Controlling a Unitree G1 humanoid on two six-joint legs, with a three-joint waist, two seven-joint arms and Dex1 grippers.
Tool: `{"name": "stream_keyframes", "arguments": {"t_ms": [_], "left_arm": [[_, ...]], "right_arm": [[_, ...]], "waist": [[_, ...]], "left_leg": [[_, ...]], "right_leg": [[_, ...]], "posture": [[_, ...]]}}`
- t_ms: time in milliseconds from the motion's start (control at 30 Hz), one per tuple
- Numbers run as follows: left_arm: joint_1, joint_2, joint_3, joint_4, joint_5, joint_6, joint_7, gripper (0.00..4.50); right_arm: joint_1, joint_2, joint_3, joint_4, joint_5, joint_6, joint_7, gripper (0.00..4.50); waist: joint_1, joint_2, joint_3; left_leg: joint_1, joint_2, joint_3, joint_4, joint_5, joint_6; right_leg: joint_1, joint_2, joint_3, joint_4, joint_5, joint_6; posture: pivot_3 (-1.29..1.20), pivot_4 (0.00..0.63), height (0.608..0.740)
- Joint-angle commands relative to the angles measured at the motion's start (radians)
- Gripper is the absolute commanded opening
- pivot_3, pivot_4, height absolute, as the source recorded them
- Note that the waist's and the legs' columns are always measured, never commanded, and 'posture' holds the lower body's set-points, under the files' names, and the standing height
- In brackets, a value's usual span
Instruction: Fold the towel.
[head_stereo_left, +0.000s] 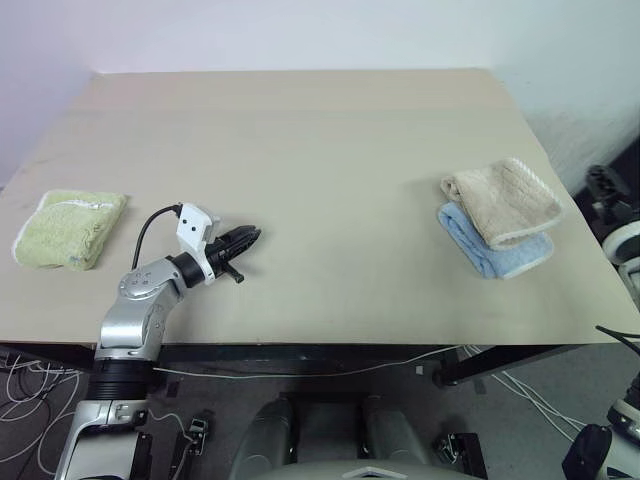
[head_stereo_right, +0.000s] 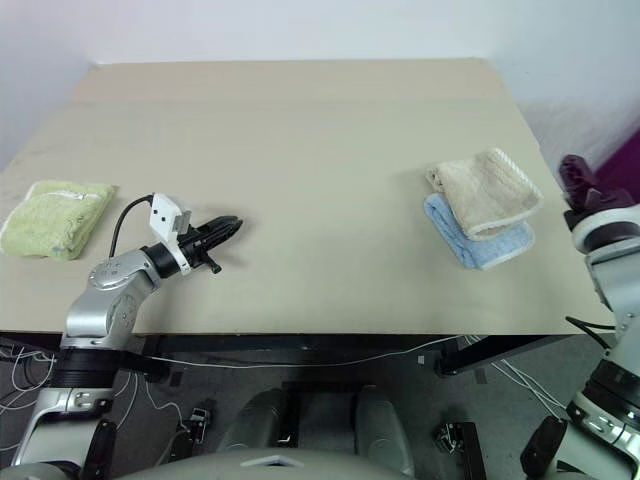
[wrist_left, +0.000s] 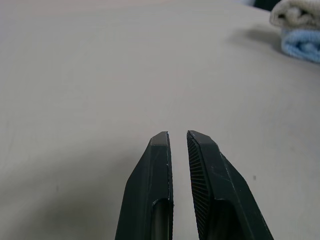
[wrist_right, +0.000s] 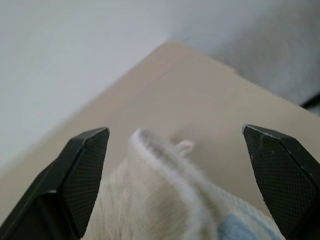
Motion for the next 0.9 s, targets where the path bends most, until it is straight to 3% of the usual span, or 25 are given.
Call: {"name": "stream_keyframes", "arguments": {"t_ms": [33,200,400,900], "left_arm": [[-0.017,-0.007,0.033,0.008,0.003,-0.027,0.031,0.60],[0.010,-0.021,0.046,0.039,0.025,-0.058,0.088,0.60],[0.063,-0.019,0.054,-0.007,0.040,-0.073,0.121,0.60],[0.088,0.010,0.091,-0.015,0.092,-0.101,0.209,0.60]], "right_arm": [[-0.015,-0.004,0.159,-0.098,-0.141,-0.051,0.130,4.48],[-0.071,0.061,0.395,-0.117,-0.292,-0.100,0.284,4.48],[-0.092,0.114,0.627,0.011,-0.543,-0.248,0.476,4.48],[-0.118,0.271,0.684,0.166,-0.762,-0.373,0.603,4.48]], "waist": [[0.001,0.000,0.000],[0.005,0.000,0.000],[0.010,-0.001,0.000],[0.009,-0.001,0.000]], "left_leg": [[0.000,0.000,0.000,0.000,0.000,0.000],[0.000,0.000,-0.001,0.001,0.000,0.000],[-0.001,-0.001,-0.001,0.002,0.000,0.000],[-0.001,-0.001,-0.002,0.002,0.000,0.000]], "right_leg": [[0.000,0.000,0.000,0.000,0.000,0.000],[0.000,-0.001,0.000,0.000,0.000,0.000],[0.000,-0.002,-0.001,0.000,0.000,0.000],[0.000,-0.002,-0.002,0.000,0.000,0.000]], "posture": [[0.00,0.150,0.740],[0.00,0.150,0.740],[0.00,0.150,0.740],[0.00,0.150,0.740]]}}
